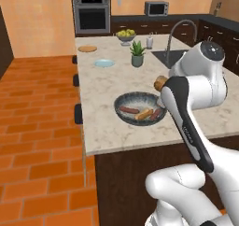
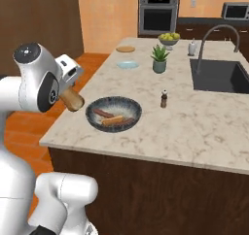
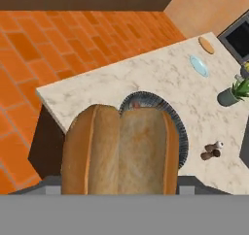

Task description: Place one bun and one sausage from the bowl on each plate.

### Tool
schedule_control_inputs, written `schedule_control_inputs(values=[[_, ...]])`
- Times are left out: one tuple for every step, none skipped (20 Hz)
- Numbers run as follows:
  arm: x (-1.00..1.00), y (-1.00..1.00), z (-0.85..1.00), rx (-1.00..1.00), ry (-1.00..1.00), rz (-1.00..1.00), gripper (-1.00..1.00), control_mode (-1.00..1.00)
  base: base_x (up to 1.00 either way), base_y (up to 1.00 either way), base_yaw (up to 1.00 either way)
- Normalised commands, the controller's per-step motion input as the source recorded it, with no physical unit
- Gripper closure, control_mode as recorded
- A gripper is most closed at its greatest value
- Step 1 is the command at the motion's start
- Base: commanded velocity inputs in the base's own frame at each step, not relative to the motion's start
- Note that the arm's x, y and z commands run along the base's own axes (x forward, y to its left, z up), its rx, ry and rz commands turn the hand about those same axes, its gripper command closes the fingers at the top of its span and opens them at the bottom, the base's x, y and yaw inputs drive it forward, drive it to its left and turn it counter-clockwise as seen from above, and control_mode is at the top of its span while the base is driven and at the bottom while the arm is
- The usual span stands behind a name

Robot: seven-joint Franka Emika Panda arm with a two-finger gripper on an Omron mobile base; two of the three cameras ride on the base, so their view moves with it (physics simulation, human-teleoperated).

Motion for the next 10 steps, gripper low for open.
schedule_control_inputs(values=[[0.00,0.00,0.00,0.00,0.00,0.00,1.00,1.00,-0.74,1.00,0.00],[0.00,0.00,0.00,0.00,0.00,0.00,1.00,1.00,-0.49,1.00,0.00],[0.00,0.00,0.00,0.00,0.00,0.00,1.00,1.00,-0.21,1.00,0.00],[0.00,0.00,0.00,0.00,0.00,0.00,1.00,1.00,0.00,1.00,-0.03],[0.00,0.00,0.00,0.00,0.00,0.00,1.00,1.00,0.00,1.00,-0.04],[0.00,0.00,0.00,0.00,0.00,0.00,1.00,1.00,0.01,1.00,-0.10],[0.00,0.00,0.00,0.00,0.00,0.00,1.00,1.00,0.14,1.00,-0.13],[0.00,0.00,0.00,0.00,0.00,0.00,1.00,1.00,0.28,1.00,-0.17],[0.00,0.00,0.00,0.00,0.00,0.00,1.00,1.00,0.39,1.00,-0.21],[0.00,0.00,0.00,0.00,0.00,0.00,1.00,1.00,0.48,1.00,-0.25]])
